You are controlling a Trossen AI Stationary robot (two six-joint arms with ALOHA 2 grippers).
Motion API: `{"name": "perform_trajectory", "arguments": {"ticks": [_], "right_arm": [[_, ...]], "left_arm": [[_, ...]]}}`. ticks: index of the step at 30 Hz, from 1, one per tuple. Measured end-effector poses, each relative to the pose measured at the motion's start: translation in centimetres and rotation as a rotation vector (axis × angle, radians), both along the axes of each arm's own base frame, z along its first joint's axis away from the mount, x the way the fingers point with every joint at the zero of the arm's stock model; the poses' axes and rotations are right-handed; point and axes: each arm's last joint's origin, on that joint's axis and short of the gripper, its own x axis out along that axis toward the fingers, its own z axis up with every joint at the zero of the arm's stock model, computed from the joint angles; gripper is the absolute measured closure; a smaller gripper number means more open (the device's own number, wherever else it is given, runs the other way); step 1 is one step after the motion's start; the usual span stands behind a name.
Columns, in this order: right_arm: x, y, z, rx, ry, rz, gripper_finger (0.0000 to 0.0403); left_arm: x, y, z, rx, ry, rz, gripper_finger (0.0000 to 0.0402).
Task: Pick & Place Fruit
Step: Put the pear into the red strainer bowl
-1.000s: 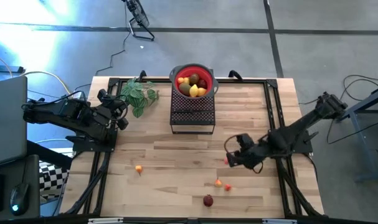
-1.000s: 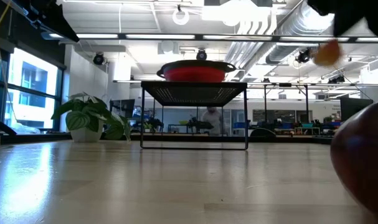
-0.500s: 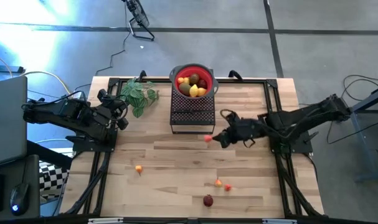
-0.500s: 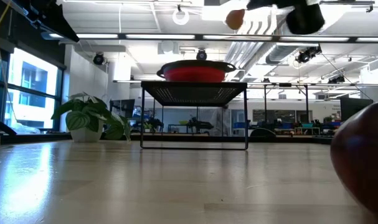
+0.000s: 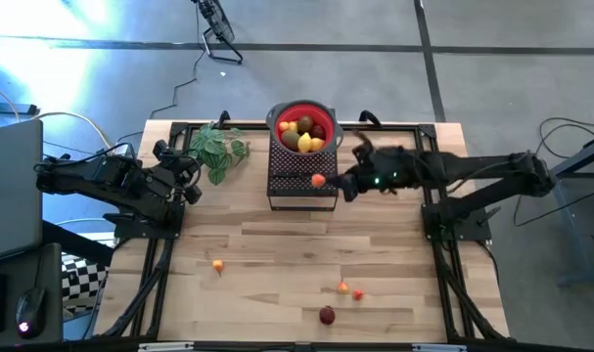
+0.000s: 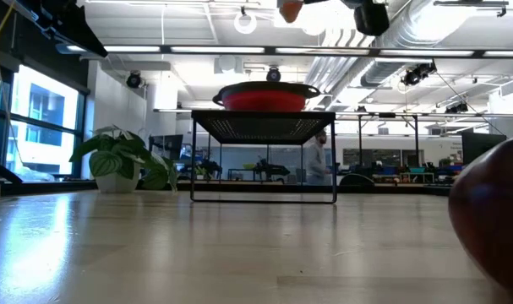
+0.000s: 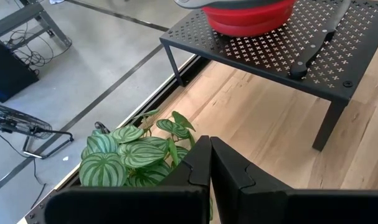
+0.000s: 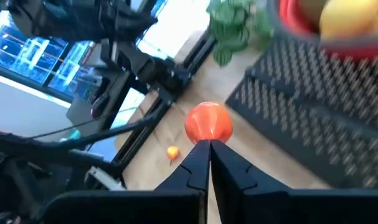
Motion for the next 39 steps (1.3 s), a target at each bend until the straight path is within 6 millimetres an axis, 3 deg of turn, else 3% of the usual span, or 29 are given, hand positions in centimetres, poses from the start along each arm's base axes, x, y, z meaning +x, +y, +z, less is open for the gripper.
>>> {"name": "perform_trajectory", "arguments": {"ticks": [9, 21, 30, 39], "right_arm": [[0.2, -3.2, 3.2, -0.179, -0.01, -0.077, 0.04], [3.7, -7.6, 4.8, -0.305, 0.187, -0.09, 0.04], [5.9, -11.8, 4.3, -0.354, 0.345, -0.073, 0.04], [6.6, -16.0, 1.5, -0.325, 0.464, -0.063, 0.04]], "left_arm": [[-0.2, 0.0, -0.2, 0.006, 0.032, 0.0, 0.0402], [-0.2, 0.0, -0.2, 0.006, 0.031, 0.001, 0.0402], [-0.2, 0.0, -0.2, 0.006, 0.032, 0.001, 0.0402], [-0.2, 0.0, -0.2, 0.006, 0.031, 0.0, 0.0402]]}}
